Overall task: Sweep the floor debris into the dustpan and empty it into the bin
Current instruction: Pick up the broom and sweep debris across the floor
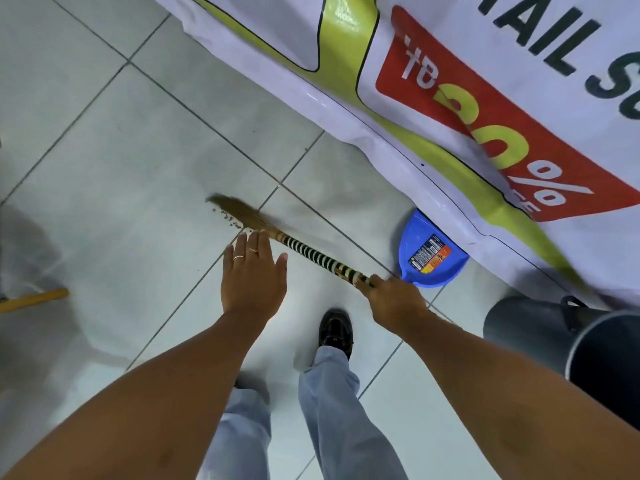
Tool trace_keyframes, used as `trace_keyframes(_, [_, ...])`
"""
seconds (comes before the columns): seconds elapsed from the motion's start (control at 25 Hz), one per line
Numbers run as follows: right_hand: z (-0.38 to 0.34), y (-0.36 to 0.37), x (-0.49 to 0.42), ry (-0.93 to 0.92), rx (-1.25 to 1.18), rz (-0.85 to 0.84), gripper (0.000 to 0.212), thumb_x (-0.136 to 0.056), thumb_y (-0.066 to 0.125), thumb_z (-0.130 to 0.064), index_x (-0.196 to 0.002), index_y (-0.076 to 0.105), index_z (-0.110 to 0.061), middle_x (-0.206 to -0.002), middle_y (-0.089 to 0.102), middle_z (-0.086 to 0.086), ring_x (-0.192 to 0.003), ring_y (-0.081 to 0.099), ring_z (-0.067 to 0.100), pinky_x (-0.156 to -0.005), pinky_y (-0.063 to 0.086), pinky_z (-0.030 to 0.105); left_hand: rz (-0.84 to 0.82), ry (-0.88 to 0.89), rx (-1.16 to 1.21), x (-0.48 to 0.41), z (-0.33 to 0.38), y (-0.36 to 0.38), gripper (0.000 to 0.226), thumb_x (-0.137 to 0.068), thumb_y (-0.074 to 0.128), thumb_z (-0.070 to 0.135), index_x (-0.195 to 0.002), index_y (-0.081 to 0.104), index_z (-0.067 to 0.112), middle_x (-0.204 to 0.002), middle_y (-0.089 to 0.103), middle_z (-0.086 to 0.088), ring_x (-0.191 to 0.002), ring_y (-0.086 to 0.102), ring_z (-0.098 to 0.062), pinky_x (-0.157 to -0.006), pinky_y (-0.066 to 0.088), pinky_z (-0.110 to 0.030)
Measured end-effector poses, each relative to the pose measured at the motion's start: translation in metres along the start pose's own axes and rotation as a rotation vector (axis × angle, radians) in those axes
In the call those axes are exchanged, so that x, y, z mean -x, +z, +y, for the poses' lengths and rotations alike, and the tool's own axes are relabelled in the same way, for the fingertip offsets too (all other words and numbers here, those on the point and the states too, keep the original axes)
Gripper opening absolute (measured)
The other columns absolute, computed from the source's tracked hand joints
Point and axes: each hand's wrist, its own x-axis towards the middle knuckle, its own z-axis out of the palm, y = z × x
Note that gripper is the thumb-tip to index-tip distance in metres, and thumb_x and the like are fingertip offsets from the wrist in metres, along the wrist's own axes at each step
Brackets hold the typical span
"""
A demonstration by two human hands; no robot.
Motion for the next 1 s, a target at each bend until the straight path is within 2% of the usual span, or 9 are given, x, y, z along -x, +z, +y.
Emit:
trace_keyframes(0.08, [0.012,0.010,0.024,0.005,-0.005,0.130,0.054,-0.071,0.060,-0.005,-0.124,0.057,-0.016,-0.097,0.067,0.008,-0.068,0.064,0.033,-0.045,0.052,0.035,-0.004,-0.007,0.003,0.004,-0.003,0.001,0.056,-0.096,0.036,0.034,-0.140,0.030,0.001,-0.146,0.041,-0.020,-0.141,0.028,-0.034,-0.117,0.021,-0.047])
trace_keyframes(0.16, [0.026,0.014,0.021,0.097,-0.001,0.217,0.048,-0.067,0.052,-0.009,-0.113,0.066,-0.014,-0.087,0.071,0.008,-0.050,0.060,0.031,-0.032,0.047,0.032,-0.023,-0.020,0.002,0.006,-0.006,0.004,0.056,-0.096,0.035,0.034,-0.142,0.028,0.002,-0.147,0.039,-0.019,-0.142,0.026,-0.033,-0.118,0.019,-0.046])
trace_keyframes(0.24, [0.033,-0.005,-0.009,0.161,-0.089,0.196,0.049,-0.073,0.050,-0.004,-0.121,0.059,-0.013,-0.097,0.068,0.014,-0.059,0.061,0.036,-0.041,0.051,0.039,-0.052,-0.033,0.004,0.009,-0.010,0.011,0.057,-0.097,0.033,0.035,-0.143,0.026,0.002,-0.149,0.036,-0.017,-0.143,0.023,-0.031,-0.119,0.017,-0.045])
trace_keyframes(0.36, [0.030,-0.048,-0.076,0.278,-0.220,0.174,0.045,-0.087,0.045,-0.008,-0.131,0.042,-0.014,-0.115,0.058,0.017,-0.095,0.060,0.040,-0.073,0.051,0.044,-0.053,-0.052,0.012,0.010,-0.017,0.018,0.057,-0.097,0.034,0.035,-0.142,0.027,0.002,-0.148,0.038,-0.018,-0.143,0.024,-0.032,-0.119,0.018,-0.045])
trace_keyframes(0.44, [0.015,-0.075,-0.109,0.308,-0.268,0.098,0.039,-0.092,0.040,-0.014,-0.130,0.044,-0.012,-0.123,0.055,0.019,-0.111,0.054,0.039,-0.090,0.047,0.043,-0.041,-0.066,0.015,0.008,-0.022,0.019,0.057,-0.096,0.036,0.035,-0.141,0.029,0.001,-0.146,0.041,-0.019,-0.142,0.026,-0.032,-0.118,0.020,-0.045])
trace_keyframes(0.52, [-0.005,-0.093,-0.124,0.273,-0.241,0.061,0.038,-0.094,0.040,-0.016,-0.130,0.046,-0.010,-0.128,0.052,0.019,-0.117,0.051,0.039,-0.097,0.044,0.042,-0.030,-0.078,0.012,0.003,-0.027,0.018,0.057,-0.096,0.036,0.034,-0.141,0.030,0.001,-0.145,0.042,-0.019,-0.141,0.028,-0.033,-0.117,0.020,-0.045])
trace_keyframes(0.64, [-0.027,-0.102,-0.130,0.164,-0.108,0.040,0.038,-0.094,0.039,-0.014,-0.131,0.048,-0.010,-0.129,0.052,0.016,-0.118,0.051,0.036,-0.096,0.044,0.041,-0.016,-0.084,0.012,0.001,-0.033,0.012,0.056,-0.096,0.035,0.034,-0.142,0.029,0.002,-0.146,0.041,-0.018,-0.142,0.027,-0.032,-0.118,0.020,-0.044])
trace_keyframes(0.76, [-0.040,-0.099,-0.125,0.079,0.008,0.037,0.036,-0.095,0.036,-0.012,-0.130,0.049,-0.010,-0.125,0.056,0.013,-0.114,0.054,0.033,-0.088,0.046,0.038,-0.008,-0.092,0.020,0.003,-0.036,0.010,0.055,-0.096,0.036,0.034,-0.141,0.030,0.002,-0.146,0.041,-0.017,-0.142,0.026,-0.031,-0.118,0.020,-0.045])
trace_keyframes(1.0, [-0.024,-0.068,-0.073,-0.021,0.244,0.020,0.039,-0.096,0.031,-0.011,-0.133,0.043,-0.015,-0.123,0.055,0.010,-0.107,0.055,0.032,-0.073,0.045,0.037,0.013,-0.059,0.034,0.020,-0.049,0.013,0.054,-0.095,0.042,0.032,-0.137,0.037,-0.001,-0.140,0.049,-0.021,-0.137,0.035,-0.035,-0.114,0.027,-0.048])
